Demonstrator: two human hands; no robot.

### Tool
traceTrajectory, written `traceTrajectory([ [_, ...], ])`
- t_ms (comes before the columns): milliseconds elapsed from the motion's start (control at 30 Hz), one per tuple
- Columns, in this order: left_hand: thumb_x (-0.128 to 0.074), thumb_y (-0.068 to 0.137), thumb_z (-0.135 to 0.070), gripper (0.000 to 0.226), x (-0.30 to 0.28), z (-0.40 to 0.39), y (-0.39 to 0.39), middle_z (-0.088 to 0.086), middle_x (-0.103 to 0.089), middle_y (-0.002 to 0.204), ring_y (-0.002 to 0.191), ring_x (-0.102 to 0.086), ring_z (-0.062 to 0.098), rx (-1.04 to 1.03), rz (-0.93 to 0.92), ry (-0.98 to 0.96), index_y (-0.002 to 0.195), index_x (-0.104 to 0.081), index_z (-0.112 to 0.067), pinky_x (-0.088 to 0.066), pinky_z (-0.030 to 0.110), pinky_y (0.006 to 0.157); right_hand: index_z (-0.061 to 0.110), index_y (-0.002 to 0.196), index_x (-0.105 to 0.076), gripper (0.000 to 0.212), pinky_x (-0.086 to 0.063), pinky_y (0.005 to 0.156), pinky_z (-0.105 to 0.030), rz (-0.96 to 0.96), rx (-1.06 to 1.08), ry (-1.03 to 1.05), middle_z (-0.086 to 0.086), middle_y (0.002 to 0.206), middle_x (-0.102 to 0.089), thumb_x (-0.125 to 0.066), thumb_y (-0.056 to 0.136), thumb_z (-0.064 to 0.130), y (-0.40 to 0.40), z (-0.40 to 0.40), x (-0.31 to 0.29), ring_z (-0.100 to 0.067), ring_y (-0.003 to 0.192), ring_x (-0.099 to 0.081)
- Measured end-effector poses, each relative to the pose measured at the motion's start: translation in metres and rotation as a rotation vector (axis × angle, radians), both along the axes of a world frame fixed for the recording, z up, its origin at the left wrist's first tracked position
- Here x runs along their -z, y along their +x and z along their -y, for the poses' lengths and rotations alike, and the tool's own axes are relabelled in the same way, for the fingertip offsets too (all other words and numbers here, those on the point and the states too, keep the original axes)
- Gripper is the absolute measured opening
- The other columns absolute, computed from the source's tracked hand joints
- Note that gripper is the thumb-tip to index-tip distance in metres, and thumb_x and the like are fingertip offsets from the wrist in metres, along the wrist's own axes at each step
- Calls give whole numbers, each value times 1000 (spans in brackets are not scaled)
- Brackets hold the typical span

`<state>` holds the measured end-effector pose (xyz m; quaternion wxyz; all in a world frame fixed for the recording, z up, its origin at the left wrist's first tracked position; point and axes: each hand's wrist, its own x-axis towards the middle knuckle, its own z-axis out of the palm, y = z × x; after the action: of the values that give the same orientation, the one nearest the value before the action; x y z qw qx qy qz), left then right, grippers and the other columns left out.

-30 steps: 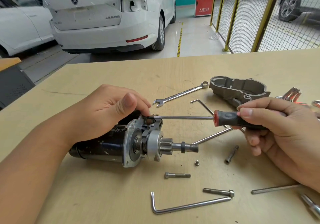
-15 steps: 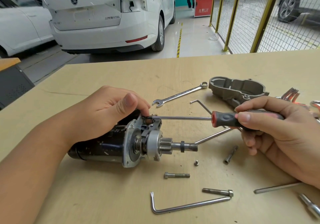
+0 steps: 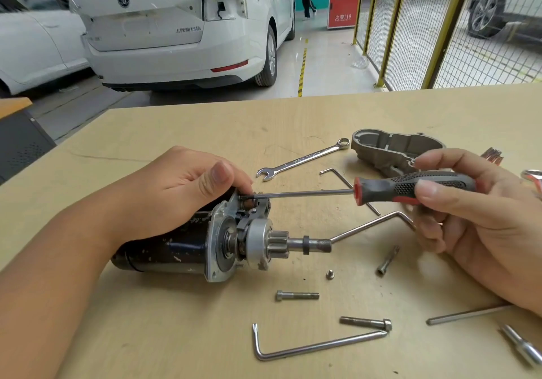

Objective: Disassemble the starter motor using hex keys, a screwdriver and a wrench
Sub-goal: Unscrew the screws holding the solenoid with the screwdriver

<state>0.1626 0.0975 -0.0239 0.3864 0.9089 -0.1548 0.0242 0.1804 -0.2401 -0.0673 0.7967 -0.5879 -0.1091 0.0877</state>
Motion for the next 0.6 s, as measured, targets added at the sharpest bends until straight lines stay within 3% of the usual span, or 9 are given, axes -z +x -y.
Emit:
traceTrajectory([
  [100,-41,56,-109,119,1,-2,0,16,-76,97,92,-71,32,-3,-5,-16,98,-76,-3,-56,15,74,15,101,-69,68,-46,42,-31,-13,-26,-49,-19,80,-66,-99,50,48,-1,-2,-2,-26,41,-52],
  [233,-42,61,-106,116,5,-3,2,14,-77,97,89,-73,26,-6,-2,-23,101,-76,-3,-55,12,72,16,95,-68,70,-45,41,-29,-27,33,-108,-22,66,-63,-89,53,68,-2,-3,-1,-24,33,-47],
  [333,-38,70,-102,101,7,-6,3,-2,-78,101,90,-74,1,-15,35,-46,106,-78,-16,-53,9,75,17,95,-68,65,-40,41,-25,14,32,-65,-22,69,-61,-94,53,58,-1,-2,1,-22,34,-43],
  [433,-22,75,-102,84,6,-12,7,-21,-76,103,101,-71,-2,-95,24,97,106,-75,-43,-55,33,93,18,103,-69,65,-39,41,-26,28,-17,-1,-17,73,-62,-99,49,38,0,0,2,-20,38,-44],
  [500,-20,80,-99,83,7,-15,10,-22,-77,101,99,-71,0,-117,-25,151,101,-77,-43,-53,42,99,15,106,-70,68,-41,41,-27,38,-42,-23,-15,78,-66,-100,47,32,0,0,2,-21,40,-47],
  [600,-25,87,-88,75,8,-15,12,-22,-78,102,100,-71,-1,-106,-51,152,102,-80,-40,-52,40,99,12,97,-73,64,-45,40,-29,34,-30,-85,-21,74,-69,-97,53,51,-2,-2,1,-25,35,-49],
])
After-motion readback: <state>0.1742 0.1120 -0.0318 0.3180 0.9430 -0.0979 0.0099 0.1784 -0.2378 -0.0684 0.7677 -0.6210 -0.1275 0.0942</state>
